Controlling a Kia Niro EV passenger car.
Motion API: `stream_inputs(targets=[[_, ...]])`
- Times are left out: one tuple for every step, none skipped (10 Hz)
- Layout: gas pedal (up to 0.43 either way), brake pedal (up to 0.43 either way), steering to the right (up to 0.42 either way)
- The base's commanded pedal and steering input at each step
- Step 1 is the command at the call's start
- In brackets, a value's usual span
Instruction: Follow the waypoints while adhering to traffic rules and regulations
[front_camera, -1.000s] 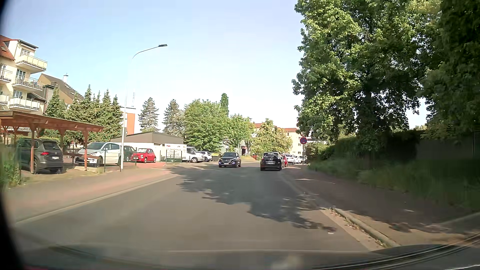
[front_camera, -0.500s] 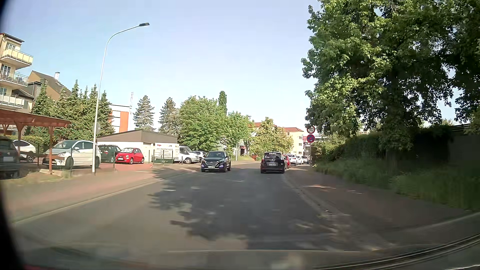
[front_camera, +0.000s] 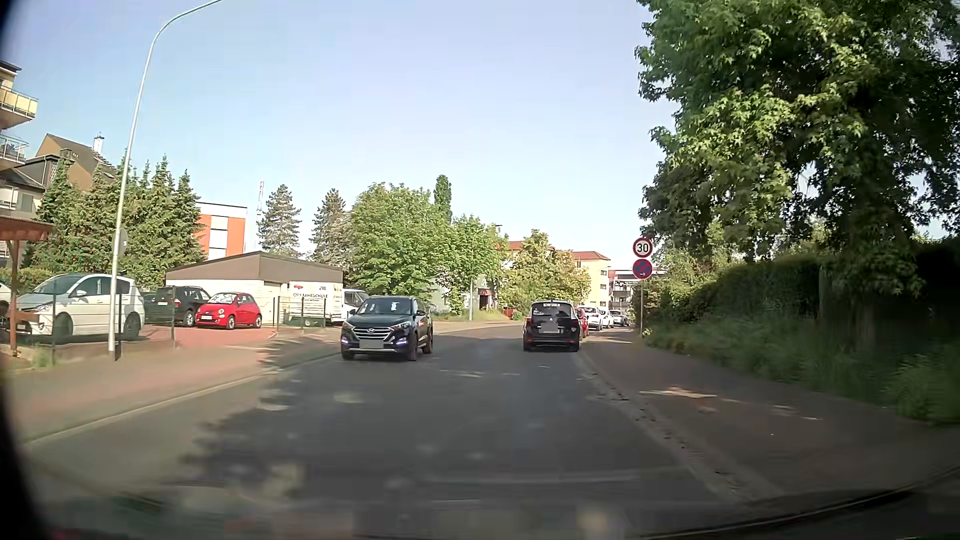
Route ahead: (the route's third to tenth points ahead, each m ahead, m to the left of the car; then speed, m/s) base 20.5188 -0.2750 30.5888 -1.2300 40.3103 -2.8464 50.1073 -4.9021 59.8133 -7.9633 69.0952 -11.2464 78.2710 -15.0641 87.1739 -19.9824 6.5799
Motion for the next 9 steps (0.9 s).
stream_inputs(targets=[[0.000,0.030,-0.008],[0.008,0.030,-0.014],[0.039,0.030,-0.018],[0.059,0.030,-0.026],[0.067,0.030,-0.032],[0.067,0.030,-0.042],[0.067,0.030,-0.048],[0.067,0.030,-0.048],[0.059,0.030,-0.051]])
